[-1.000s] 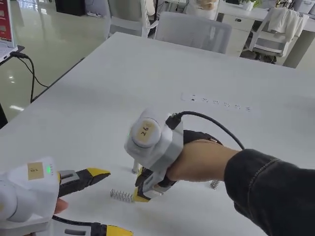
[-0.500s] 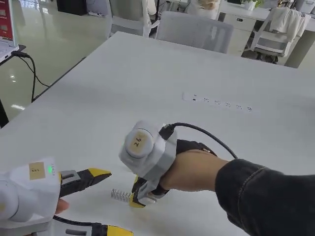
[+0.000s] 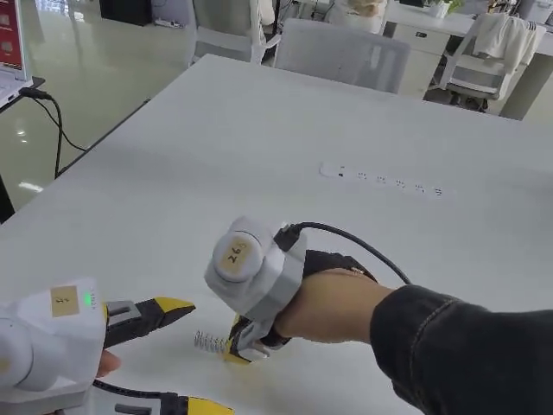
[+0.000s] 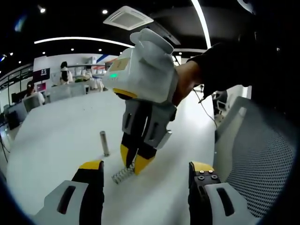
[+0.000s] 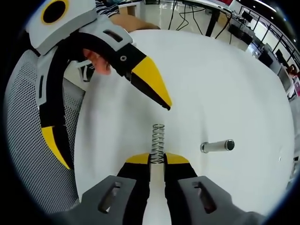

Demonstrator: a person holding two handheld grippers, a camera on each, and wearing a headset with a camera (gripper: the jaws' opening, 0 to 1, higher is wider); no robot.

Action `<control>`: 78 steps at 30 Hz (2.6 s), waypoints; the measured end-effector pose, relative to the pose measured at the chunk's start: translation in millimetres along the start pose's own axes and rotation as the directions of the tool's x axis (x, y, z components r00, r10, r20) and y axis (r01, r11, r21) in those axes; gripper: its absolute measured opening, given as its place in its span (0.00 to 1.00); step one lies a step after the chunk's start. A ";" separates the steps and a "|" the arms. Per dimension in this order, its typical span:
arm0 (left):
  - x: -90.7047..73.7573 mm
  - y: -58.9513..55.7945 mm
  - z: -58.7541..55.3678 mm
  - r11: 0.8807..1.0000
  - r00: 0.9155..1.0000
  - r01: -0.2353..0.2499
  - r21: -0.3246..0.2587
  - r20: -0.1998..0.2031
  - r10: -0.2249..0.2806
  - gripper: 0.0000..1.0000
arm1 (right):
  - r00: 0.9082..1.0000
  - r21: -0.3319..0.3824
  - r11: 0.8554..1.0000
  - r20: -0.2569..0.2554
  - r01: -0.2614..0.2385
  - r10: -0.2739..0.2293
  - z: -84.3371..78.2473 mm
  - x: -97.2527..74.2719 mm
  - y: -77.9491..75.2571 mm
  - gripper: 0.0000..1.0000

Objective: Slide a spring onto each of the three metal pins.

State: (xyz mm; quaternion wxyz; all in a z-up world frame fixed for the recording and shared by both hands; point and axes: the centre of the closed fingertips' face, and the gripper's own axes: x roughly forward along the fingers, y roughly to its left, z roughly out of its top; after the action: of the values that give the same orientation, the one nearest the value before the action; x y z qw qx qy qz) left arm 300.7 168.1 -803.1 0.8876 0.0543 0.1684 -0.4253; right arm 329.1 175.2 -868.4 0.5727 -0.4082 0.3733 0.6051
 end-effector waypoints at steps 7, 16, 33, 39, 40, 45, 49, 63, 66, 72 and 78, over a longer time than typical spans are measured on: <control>1.0 -2.3 1.0 1.000 1.000 0.007 0.007 -0.003 -0.007 0.69 | 1.000 0.029 0.999 0.000 0.015 -0.015 0.5 -0.2 0.0 0.07; -0.6 -4.2 3.8 1.000 1.000 0.010 0.020 -0.006 -0.010 0.68 | 0.999 0.035 0.999 0.011 0.031 -0.031 0.3 -1.3 2.4 0.07; 2.6 -5.5 8.9 0.999 1.000 0.027 0.037 -0.007 -0.027 0.66 | 0.999 0.011 1.000 0.024 -0.025 0.025 3.8 -52.5 12.1 0.07; 3.8 -8.9 12.4 0.997 0.999 0.044 0.060 -0.006 -0.043 0.60 | 0.999 -0.019 0.999 0.011 -0.037 0.037 1.2 -62.2 17.2 0.07; 3.9 -9.6 13.3 0.997 0.999 0.047 0.067 -0.004 -0.047 0.58 | 0.999 -0.026 0.999 0.007 -0.040 0.041 0.7 -63.4 18.7 0.07; 4.3 -11.8 16.2 0.994 0.998 0.057 0.089 -0.002 -0.057 0.48 | 0.998 -0.065 0.996 -0.017 -0.060 0.059 -3.4 -69.2 26.4 0.07; 5.0 -14.6 17.4 0.991 0.997 0.071 0.109 -0.001 -0.071 0.42 | 0.997 -0.087 0.993 -0.031 -0.077 0.075 -6.1 -71.4 31.8 0.07; 5.9 -21.3 19.3 0.980 0.994 0.106 0.168 0.000 -0.107 0.10 | 0.994 -0.133 0.986 -0.055 -0.102 0.095 -8.0 -75.7 41.2 0.07; 5.8 -21.4 19.0 0.978 0.994 0.107 0.177 -0.001 -0.108 0.06 | 0.993 -0.138 0.984 -0.062 -0.110 0.102 -9.1 -75.5 43.2 0.07; 5.5 -21.6 18.5 0.977 0.994 0.106 0.185 -0.003 -0.108 0.05 | 0.993 -0.147 0.983 -0.061 -0.108 0.100 -7.8 -77.7 43.7 0.07; 6.0 -20.5 16.6 0.977 0.994 0.106 0.183 -0.008 -0.106 0.04 | 0.994 -0.155 0.983 -0.053 -0.098 0.091 -3.3 -83.8 43.2 0.07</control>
State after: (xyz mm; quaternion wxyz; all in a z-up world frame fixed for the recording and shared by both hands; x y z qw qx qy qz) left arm 292.5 146.8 -788.6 0.8551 0.1263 0.1306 -0.4856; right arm 287.2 136.8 -793.1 0.5006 -0.4476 0.3563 0.6497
